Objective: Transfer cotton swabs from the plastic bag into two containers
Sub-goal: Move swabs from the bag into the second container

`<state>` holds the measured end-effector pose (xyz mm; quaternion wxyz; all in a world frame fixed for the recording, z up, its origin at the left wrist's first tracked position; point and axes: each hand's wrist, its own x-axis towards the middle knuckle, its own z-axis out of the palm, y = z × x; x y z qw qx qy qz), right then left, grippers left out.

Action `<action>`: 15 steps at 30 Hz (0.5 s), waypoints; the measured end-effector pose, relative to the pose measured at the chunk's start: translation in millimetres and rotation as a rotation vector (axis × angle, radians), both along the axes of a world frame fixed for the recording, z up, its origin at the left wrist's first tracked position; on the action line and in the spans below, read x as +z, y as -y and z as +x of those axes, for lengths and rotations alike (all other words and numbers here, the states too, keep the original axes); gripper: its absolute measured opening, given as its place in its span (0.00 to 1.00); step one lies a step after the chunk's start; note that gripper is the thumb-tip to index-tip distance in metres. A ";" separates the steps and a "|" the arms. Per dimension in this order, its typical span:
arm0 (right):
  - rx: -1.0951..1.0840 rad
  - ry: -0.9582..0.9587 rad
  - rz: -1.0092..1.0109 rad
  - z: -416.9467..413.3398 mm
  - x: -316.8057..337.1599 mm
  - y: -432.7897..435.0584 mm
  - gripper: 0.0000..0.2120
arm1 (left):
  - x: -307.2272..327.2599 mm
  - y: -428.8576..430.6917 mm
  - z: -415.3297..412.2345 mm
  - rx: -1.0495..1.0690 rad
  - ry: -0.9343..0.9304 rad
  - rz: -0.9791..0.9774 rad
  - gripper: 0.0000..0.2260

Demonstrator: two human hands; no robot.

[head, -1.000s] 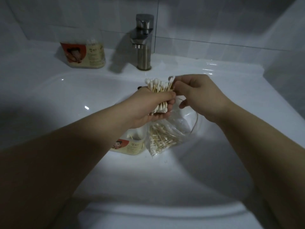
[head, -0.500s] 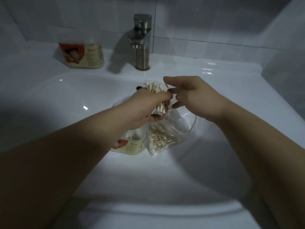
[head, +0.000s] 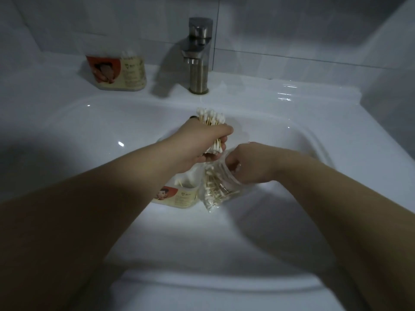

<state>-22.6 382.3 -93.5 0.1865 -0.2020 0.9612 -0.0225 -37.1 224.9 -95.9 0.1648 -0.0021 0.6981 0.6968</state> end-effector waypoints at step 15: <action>0.164 -0.137 0.254 -2.9 -5.7 0.3 0.16 | -7.0 -3.2 0.4 -0.101 -0.066 -0.111 0.04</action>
